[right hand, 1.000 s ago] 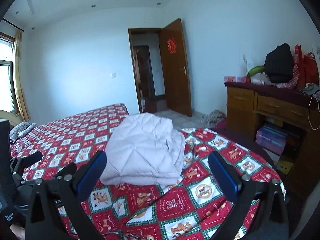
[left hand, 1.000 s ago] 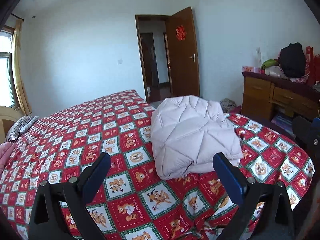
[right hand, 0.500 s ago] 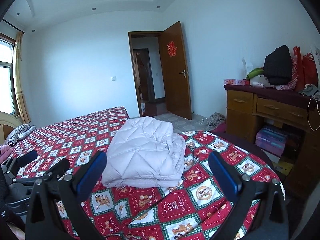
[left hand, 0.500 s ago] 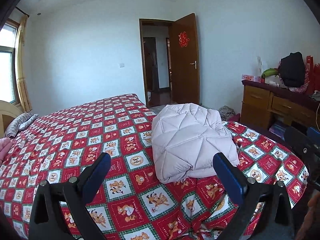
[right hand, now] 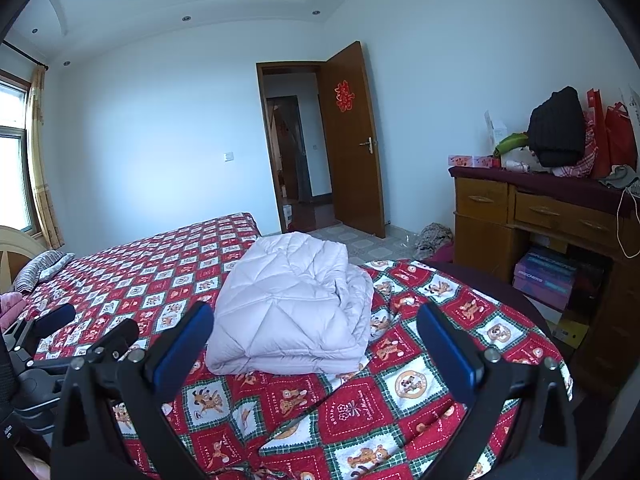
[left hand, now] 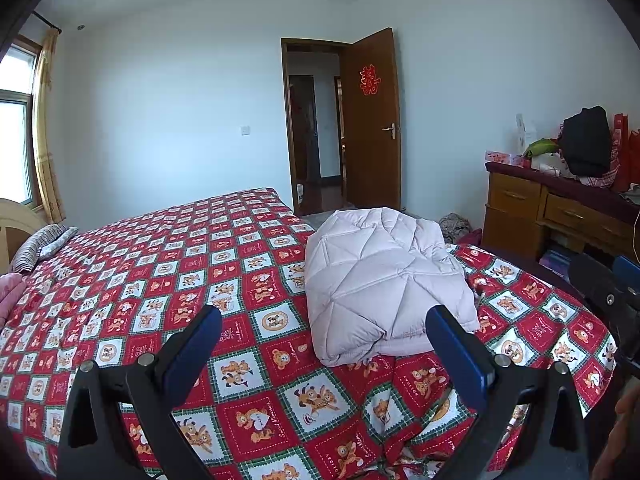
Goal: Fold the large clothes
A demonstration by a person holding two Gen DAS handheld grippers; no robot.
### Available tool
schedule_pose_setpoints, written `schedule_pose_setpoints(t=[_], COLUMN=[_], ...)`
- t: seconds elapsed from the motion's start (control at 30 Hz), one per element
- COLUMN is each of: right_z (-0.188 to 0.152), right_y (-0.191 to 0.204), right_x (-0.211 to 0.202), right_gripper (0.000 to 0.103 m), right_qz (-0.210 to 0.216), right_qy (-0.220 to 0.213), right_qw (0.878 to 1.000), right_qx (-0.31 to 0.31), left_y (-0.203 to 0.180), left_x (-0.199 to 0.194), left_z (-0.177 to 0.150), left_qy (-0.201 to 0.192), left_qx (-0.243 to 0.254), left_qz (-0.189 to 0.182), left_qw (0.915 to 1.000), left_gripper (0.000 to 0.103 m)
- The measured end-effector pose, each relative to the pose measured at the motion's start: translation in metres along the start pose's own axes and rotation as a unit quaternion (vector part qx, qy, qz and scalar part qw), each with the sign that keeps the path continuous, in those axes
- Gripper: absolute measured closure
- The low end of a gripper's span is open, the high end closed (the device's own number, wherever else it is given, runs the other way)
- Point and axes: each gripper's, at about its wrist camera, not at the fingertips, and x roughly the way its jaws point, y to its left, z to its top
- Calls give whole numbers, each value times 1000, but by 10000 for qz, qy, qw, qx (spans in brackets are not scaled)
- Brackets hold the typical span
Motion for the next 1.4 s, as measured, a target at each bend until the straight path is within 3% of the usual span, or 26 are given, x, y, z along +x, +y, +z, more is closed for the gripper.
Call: schedule_pose_setpoints(t=[0.53, 1.4], right_z=[5, -1], right_y=[5, 15], right_x=[-3, 2], right_gripper=[0, 0], right_qz=[54, -211], right_qy=[-77, -85], right_qw=[9999, 9991], right_qx=[-48, -364], left_y=[1, 13], left_x=[-6, -12], left_z=[5, 13], left_qy=[-168, -474], left_qx=[-116, -200], left_qz=[14, 2], left_qw=[9998, 9987], left_gripper=[1, 1])
